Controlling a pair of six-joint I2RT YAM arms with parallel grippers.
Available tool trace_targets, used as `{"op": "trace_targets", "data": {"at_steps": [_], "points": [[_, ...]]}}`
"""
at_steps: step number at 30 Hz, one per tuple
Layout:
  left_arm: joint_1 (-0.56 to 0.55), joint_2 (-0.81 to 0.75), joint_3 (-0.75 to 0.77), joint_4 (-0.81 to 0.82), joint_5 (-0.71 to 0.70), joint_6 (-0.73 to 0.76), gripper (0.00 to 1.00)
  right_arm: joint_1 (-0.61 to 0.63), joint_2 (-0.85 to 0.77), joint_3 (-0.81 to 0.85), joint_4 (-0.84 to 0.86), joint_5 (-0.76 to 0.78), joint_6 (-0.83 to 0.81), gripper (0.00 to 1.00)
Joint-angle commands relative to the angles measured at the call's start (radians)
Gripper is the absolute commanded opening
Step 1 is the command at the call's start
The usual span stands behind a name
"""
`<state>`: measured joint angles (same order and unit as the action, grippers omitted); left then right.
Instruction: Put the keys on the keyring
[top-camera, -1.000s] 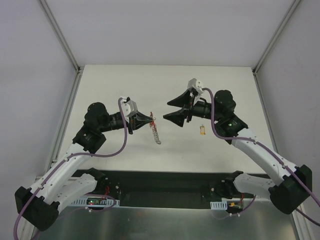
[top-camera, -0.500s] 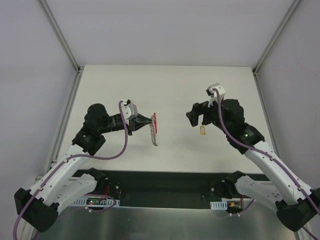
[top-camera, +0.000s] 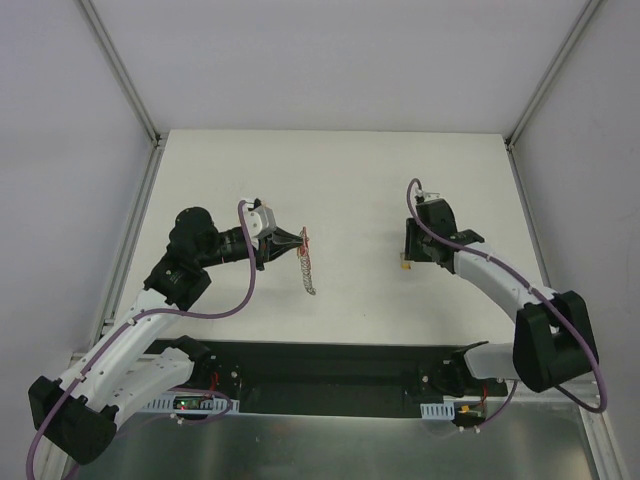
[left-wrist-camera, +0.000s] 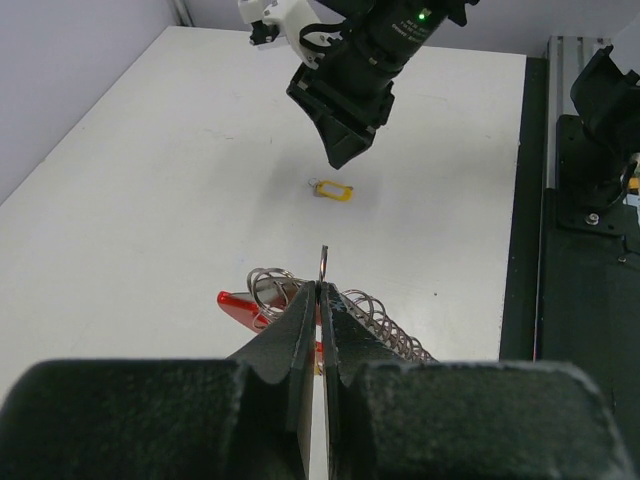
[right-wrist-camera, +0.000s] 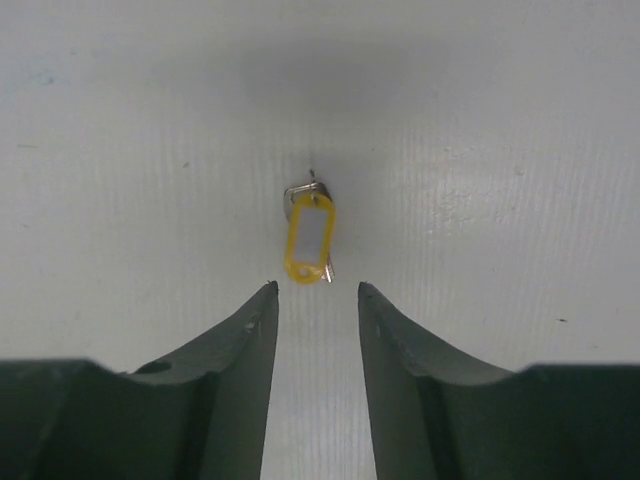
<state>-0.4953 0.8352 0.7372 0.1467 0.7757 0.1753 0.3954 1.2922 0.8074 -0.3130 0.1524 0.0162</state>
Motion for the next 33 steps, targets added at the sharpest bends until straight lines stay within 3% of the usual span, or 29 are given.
{"op": "trace_targets", "data": {"at_steps": [1,8,27,33], "points": [[0.003,-0.027,0.010,0.034,-0.016,0.026,0.00,-0.036,0.080,-0.004,0.124,0.016,0.067,0.36],[0.003,-0.036,0.013,0.021,-0.041,0.039,0.00,-0.066,0.200,-0.002,0.215,-0.001,0.093,0.24],[0.003,-0.025,0.016,0.014,-0.049,0.044,0.00,-0.066,0.269,0.007,0.235,-0.043,0.083,0.23],[0.003,-0.022,0.014,0.013,-0.047,0.044,0.00,-0.066,0.279,0.003,0.235,-0.031,0.076,0.14]]}}
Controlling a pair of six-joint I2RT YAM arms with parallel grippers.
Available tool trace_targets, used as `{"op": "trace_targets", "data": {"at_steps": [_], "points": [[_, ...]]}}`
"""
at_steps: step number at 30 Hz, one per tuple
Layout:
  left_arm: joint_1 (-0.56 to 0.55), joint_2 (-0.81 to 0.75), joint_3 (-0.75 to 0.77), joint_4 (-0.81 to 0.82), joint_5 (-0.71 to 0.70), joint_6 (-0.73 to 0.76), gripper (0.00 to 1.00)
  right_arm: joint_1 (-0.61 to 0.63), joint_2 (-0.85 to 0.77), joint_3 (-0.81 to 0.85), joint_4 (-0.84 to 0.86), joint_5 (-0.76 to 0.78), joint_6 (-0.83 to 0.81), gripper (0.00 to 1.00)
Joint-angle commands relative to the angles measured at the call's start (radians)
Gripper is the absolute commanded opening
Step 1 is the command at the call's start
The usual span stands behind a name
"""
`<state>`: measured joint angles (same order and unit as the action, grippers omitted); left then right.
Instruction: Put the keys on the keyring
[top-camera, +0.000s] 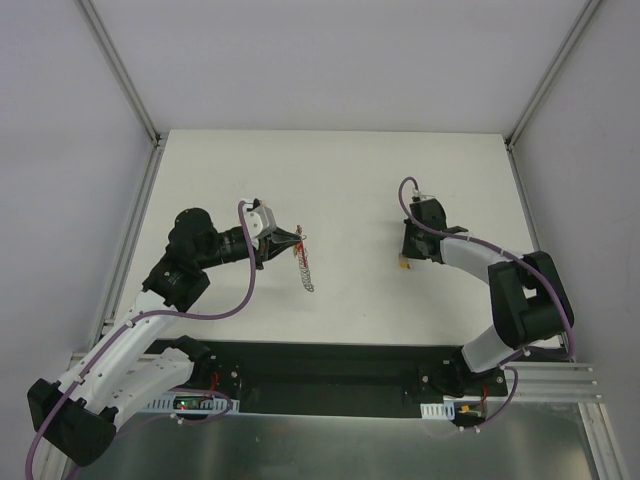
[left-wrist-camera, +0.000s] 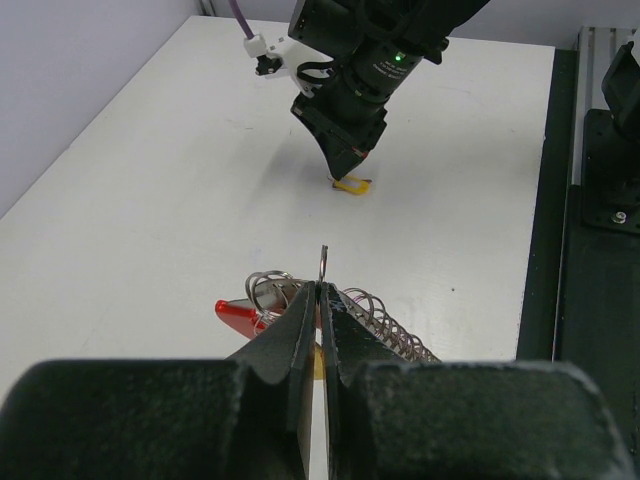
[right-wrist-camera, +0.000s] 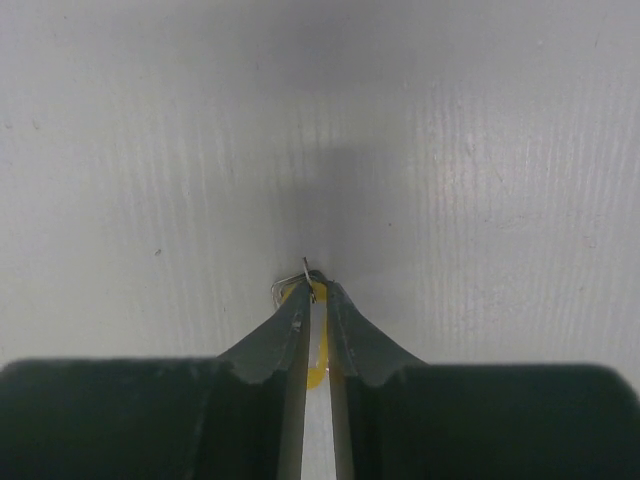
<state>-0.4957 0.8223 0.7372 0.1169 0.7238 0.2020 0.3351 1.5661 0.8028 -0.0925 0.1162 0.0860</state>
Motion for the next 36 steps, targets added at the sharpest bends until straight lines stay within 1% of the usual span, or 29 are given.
{"op": "trace_targets", "data": {"at_steps": [1,3,4,5,6,8,9,15,19,24,29,31,33,36], "points": [[0.003,-0.009,0.016,0.043,0.005,0.017,0.00,-0.005,0.008,0.007,0.016,0.005,0.004,0.13],[0.003,-0.009,0.016,0.043,0.005,0.019,0.00,-0.004,0.006,0.007,0.016,0.008,0.000,0.13],[0.003,-0.009,0.016,0.043,0.005,0.019,0.00,-0.005,0.006,0.007,0.016,0.011,-0.002,0.10],[0.003,-0.009,0.014,0.043,0.006,0.019,0.00,-0.005,0.006,0.004,0.016,0.011,-0.003,0.09],[0.003,-0.008,0.016,0.043,0.005,0.019,0.00,-0.004,0.005,0.004,0.014,0.013,-0.003,0.06],[0.003,-0.008,0.014,0.043,0.006,0.019,0.00,-0.005,-0.005,-0.001,0.014,0.014,-0.008,0.05],[0.003,-0.008,0.016,0.041,0.005,0.020,0.00,-0.004,-0.008,-0.004,0.014,0.016,-0.011,0.03],[0.003,-0.003,0.018,0.043,0.009,0.019,0.00,-0.005,-0.034,-0.007,0.016,0.027,-0.046,0.01],[0.003,-0.002,0.016,0.043,0.012,0.020,0.00,0.007,-0.061,-0.005,0.013,0.004,-0.077,0.01],[0.003,0.006,0.018,0.041,0.034,0.025,0.00,0.062,-0.132,-0.007,0.014,-0.024,-0.176,0.01],[0.003,0.014,0.016,0.041,0.057,0.030,0.00,0.120,-0.230,-0.005,0.005,-0.095,-0.281,0.01],[0.003,0.015,0.016,0.041,0.069,0.036,0.00,0.159,-0.256,0.002,-0.010,-0.107,-0.342,0.01],[0.003,0.015,0.014,0.038,0.077,0.046,0.00,0.205,-0.297,0.015,-0.032,-0.154,-0.403,0.01],[0.003,0.015,0.013,0.030,0.091,0.065,0.00,0.258,-0.363,0.024,-0.047,-0.197,-0.456,0.01]]}}
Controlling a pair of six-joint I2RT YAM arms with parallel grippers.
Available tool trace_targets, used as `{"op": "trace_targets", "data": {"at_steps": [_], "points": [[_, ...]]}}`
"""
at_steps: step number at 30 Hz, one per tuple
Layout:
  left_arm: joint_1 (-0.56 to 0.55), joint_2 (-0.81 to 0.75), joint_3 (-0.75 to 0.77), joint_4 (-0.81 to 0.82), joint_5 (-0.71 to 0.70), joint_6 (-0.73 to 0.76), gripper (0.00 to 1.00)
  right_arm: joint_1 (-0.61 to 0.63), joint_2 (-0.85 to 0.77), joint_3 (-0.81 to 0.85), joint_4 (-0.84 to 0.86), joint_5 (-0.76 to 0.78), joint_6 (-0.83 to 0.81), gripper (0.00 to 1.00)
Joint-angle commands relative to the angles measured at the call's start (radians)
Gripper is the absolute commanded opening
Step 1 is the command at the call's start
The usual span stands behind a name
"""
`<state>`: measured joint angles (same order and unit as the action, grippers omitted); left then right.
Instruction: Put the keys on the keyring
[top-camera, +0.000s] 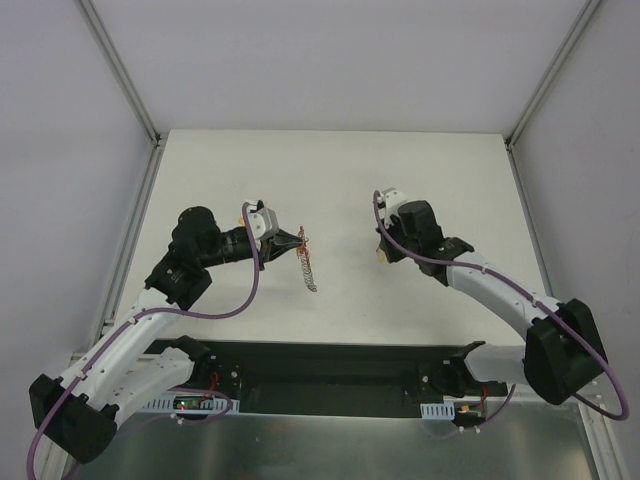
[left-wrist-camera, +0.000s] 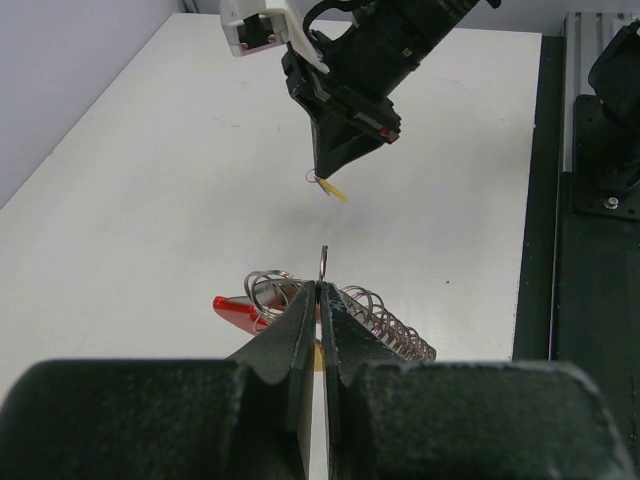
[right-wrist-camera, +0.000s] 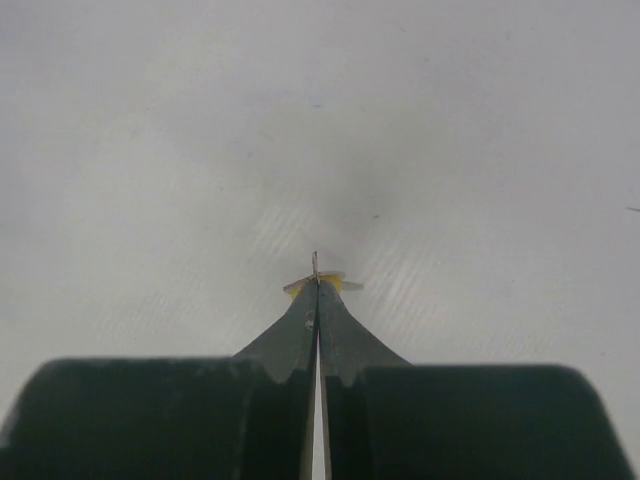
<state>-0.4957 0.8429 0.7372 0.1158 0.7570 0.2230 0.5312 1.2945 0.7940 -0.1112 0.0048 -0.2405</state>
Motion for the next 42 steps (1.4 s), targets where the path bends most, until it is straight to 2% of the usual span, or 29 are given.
{"op": "trace_targets", "data": {"at_steps": [1,12,22,29,33,42], "points": [[0.003,-0.005,0.013,0.028,0.059,0.047,0.00,0.072,-0.107,0.036,-0.030,-0.126,-0.157,0.01],[0.002,-0.022,0.002,0.004,0.162,0.142,0.00,0.193,-0.231,0.198,-0.243,-0.371,-0.342,0.01],[-0.006,-0.015,0.007,-0.021,0.271,0.183,0.00,0.300,-0.255,0.292,-0.292,-0.425,-0.394,0.01],[-0.021,-0.013,0.011,-0.025,0.277,0.180,0.00,0.387,-0.244,0.309,-0.262,-0.381,-0.431,0.01],[-0.035,-0.007,0.018,-0.025,0.266,0.171,0.00,0.438,-0.230,0.321,-0.243,-0.251,-0.453,0.01],[-0.072,0.004,0.018,-0.025,0.231,0.165,0.00,0.509,-0.198,0.344,-0.234,-0.161,-0.494,0.01]]}}
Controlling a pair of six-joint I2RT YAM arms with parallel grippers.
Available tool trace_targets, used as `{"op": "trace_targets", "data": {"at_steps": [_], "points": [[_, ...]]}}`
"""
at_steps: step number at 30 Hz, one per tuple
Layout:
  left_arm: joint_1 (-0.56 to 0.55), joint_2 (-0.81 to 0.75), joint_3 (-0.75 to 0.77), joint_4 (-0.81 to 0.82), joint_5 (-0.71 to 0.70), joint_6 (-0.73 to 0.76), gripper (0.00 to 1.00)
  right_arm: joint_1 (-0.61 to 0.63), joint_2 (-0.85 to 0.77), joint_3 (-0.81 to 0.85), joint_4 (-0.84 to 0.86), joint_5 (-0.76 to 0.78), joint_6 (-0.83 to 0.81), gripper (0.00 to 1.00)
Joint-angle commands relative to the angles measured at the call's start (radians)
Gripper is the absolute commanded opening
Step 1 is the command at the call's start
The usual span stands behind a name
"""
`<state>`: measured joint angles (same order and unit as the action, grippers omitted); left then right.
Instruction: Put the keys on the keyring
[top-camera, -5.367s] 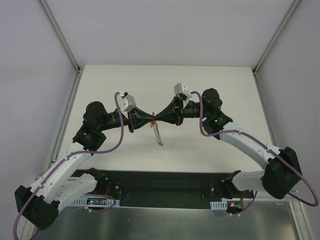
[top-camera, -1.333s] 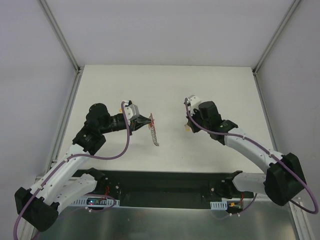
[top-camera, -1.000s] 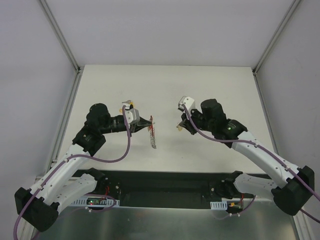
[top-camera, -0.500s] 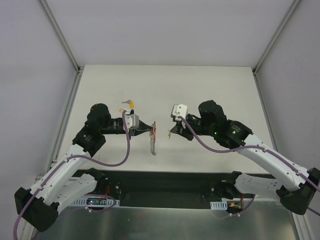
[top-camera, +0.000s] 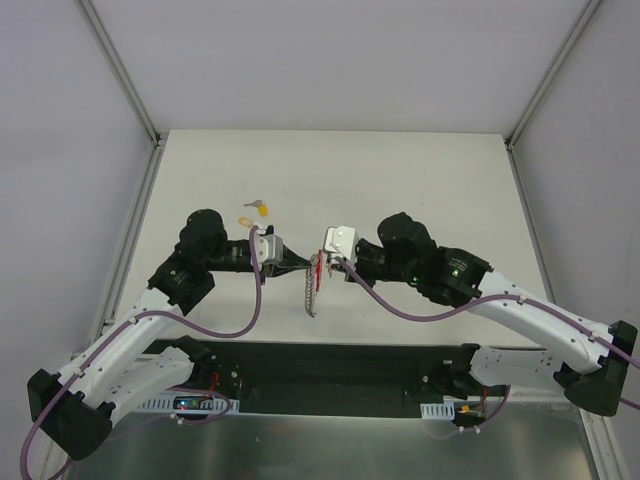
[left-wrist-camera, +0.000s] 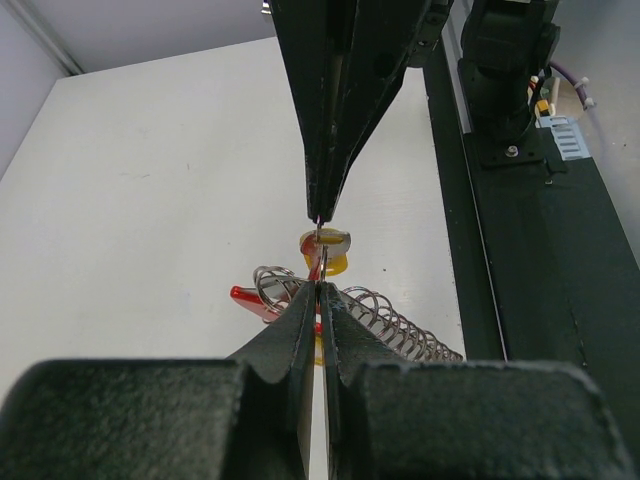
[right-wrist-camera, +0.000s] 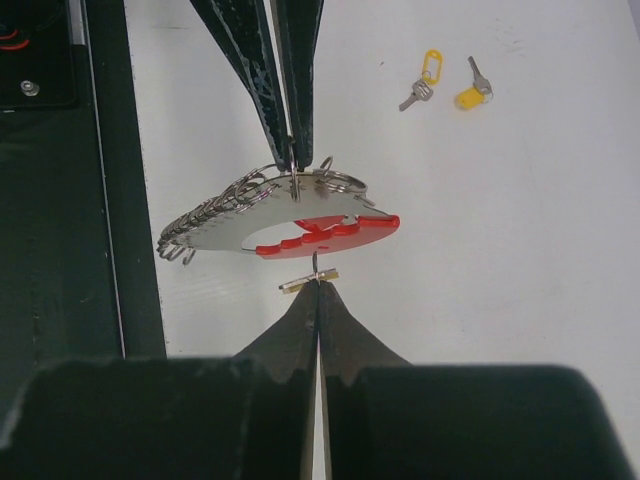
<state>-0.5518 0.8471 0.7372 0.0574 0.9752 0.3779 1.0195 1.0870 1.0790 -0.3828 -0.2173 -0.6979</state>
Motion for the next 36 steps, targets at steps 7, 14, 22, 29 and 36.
{"op": "trace_targets", "data": {"at_steps": [7,14,22,29,36], "points": [[-0.023,0.009,0.016,0.033,-0.009,0.010,0.00,0.048,0.008,0.067,0.044,0.081,-0.045,0.01],[-0.030,0.018,0.016,0.033,-0.023,0.010,0.00,0.062,0.014,0.078,0.038,0.085,-0.052,0.01],[-0.033,0.017,0.013,0.032,-0.040,0.012,0.00,0.073,0.022,0.088,0.030,0.088,-0.060,0.01],[-0.034,0.021,0.016,0.030,-0.040,0.012,0.00,0.080,0.030,0.093,0.025,0.104,-0.068,0.01],[-0.034,0.027,0.014,0.030,-0.044,0.009,0.00,0.088,0.039,0.099,0.015,0.104,-0.077,0.01]]}}
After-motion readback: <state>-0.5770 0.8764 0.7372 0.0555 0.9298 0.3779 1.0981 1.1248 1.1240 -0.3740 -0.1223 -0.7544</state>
